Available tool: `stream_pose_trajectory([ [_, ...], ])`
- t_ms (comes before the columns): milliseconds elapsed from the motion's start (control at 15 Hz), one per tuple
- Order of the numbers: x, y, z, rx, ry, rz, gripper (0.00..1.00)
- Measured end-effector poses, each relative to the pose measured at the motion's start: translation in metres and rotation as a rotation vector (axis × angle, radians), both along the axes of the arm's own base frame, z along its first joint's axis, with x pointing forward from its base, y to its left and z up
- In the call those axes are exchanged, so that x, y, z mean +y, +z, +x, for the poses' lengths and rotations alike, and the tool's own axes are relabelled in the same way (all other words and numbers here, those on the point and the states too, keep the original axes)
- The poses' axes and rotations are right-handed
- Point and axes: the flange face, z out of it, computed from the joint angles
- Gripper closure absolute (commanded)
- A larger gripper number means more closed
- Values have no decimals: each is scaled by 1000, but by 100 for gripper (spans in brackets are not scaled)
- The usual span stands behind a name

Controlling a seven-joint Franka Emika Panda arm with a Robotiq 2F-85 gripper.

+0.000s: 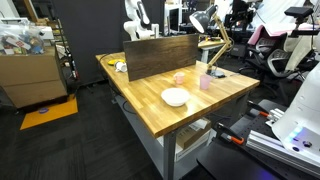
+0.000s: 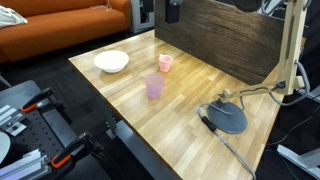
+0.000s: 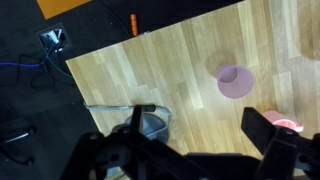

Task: Flip the switch of the desk lamp. Pick up the light pink cup from the table and pour some of its water in the white dish.

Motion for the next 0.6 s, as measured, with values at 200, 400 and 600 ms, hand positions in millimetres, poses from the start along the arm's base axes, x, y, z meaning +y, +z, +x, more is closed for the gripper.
stream_pose_trajectory([
  [200, -13, -23, 23, -32, -31, -22, 0],
  [400, -27, -54, 46, -18, -64, -36, 0],
  [600, -35, -68, 59, -8, -81, -50, 0],
])
